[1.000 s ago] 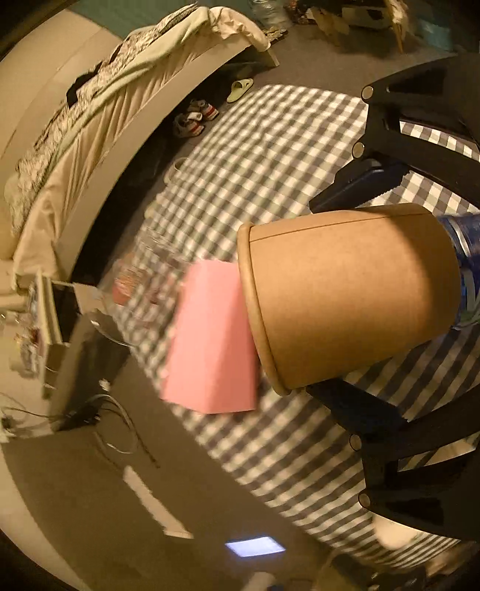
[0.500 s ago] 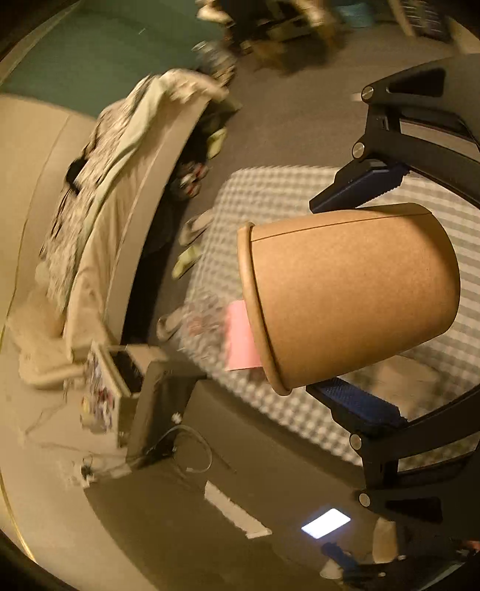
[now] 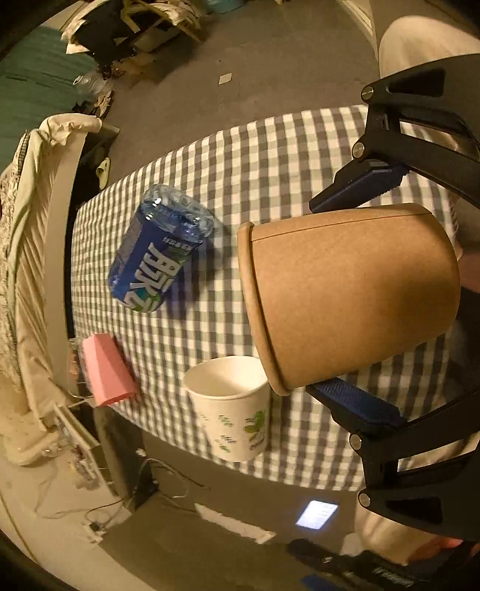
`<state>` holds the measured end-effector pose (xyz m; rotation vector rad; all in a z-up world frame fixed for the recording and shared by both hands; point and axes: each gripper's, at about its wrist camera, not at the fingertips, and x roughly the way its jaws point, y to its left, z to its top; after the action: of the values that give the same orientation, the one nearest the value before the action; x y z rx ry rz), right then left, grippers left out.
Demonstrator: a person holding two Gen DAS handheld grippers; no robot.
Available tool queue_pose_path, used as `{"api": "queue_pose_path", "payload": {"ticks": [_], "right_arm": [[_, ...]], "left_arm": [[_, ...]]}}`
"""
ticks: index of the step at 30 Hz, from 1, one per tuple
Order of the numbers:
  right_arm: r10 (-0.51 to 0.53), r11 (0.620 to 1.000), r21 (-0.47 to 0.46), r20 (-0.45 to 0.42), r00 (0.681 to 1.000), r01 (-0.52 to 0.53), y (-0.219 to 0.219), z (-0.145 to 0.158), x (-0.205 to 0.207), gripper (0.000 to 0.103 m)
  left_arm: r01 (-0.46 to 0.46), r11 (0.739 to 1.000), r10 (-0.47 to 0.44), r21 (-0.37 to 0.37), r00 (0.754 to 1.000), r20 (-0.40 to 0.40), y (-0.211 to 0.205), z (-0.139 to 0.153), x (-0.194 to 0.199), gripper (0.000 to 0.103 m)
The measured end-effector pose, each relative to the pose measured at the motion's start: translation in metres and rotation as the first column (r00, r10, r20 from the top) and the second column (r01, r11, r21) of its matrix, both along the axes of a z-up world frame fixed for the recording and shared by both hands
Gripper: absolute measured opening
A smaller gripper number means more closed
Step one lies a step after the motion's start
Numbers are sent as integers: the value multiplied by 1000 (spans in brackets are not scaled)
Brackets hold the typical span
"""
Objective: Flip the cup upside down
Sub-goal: 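Lift the brown cup with the right gripper toward the left gripper, then close the left gripper on the brown cup while the right gripper releases it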
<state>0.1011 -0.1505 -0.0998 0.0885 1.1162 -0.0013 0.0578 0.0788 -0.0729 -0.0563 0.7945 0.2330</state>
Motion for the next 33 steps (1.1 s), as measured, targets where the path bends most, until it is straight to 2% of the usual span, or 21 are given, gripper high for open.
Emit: {"api": "queue_pose_path", "payload": {"ticks": [3,7,11,14,15,18,24,29,33], "right_arm": [[-8,999,-30,15,1000,9,3,-6,9,88],[-20,1000,-3,-4,1000,20,1,-23,14,88],[6,1000,-8,23,1000,-5,0,-26,12,88],[36,997,66,22,999,-38,-4,-24,12,89],[37,995,93,51,998,-42,-8,-17,8,95],[46,993,98,154,987,-61,-18,9,-5,103],[27,998,43,345,938,-45,-62,69,-40,103],[-22,999,-26,408,913,36,-101,80,-67,103],[-96,995,3,407,908,104,-135,68,-85,103]], "left_arm": [[-1,1000,1,9,1000,9,-3,1,-1,103],[-4,1000,4,16,1000,5,-4,-3,0,103],[-7,1000,7,-2,1000,-16,-7,-8,5,103],[1,1000,-1,-8,1000,-8,-13,-4,6,103],[3,1000,-3,-9,1000,-2,-16,-2,5,103],[16,1000,-16,-18,1000,6,-29,5,2,103],[79,996,-77,-38,996,33,-75,23,-13,103],[152,986,-150,-67,988,29,-124,23,-21,103],[204,975,-204,-85,979,5,-159,13,-19,103]]}}
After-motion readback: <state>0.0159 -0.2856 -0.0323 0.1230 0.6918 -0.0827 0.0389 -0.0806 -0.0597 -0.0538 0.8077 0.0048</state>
